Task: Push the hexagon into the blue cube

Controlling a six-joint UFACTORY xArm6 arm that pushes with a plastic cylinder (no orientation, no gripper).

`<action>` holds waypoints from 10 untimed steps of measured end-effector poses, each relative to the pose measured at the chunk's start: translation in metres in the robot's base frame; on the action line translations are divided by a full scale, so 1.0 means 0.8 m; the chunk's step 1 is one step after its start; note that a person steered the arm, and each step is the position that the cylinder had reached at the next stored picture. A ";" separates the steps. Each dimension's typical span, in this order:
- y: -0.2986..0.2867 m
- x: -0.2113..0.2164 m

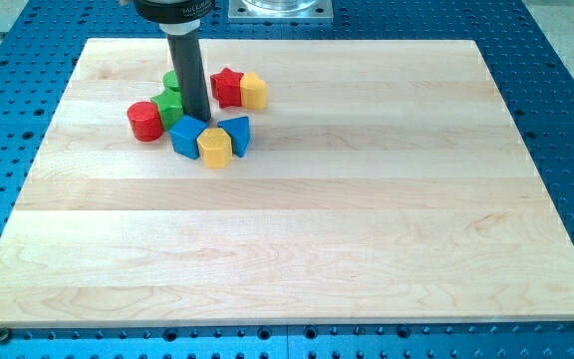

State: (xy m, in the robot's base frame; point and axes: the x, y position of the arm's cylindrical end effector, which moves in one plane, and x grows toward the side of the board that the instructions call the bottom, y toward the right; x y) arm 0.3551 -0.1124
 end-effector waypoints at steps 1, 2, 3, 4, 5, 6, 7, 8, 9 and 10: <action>0.038 0.000; 0.109 -0.007; 0.141 -0.016; 0.171 -0.078; 0.143 -0.113; 0.103 -0.085; 0.100 -0.026; 0.100 -0.004; 0.128 -0.012; 0.146 -0.003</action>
State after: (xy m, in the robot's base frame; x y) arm 0.3525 0.0041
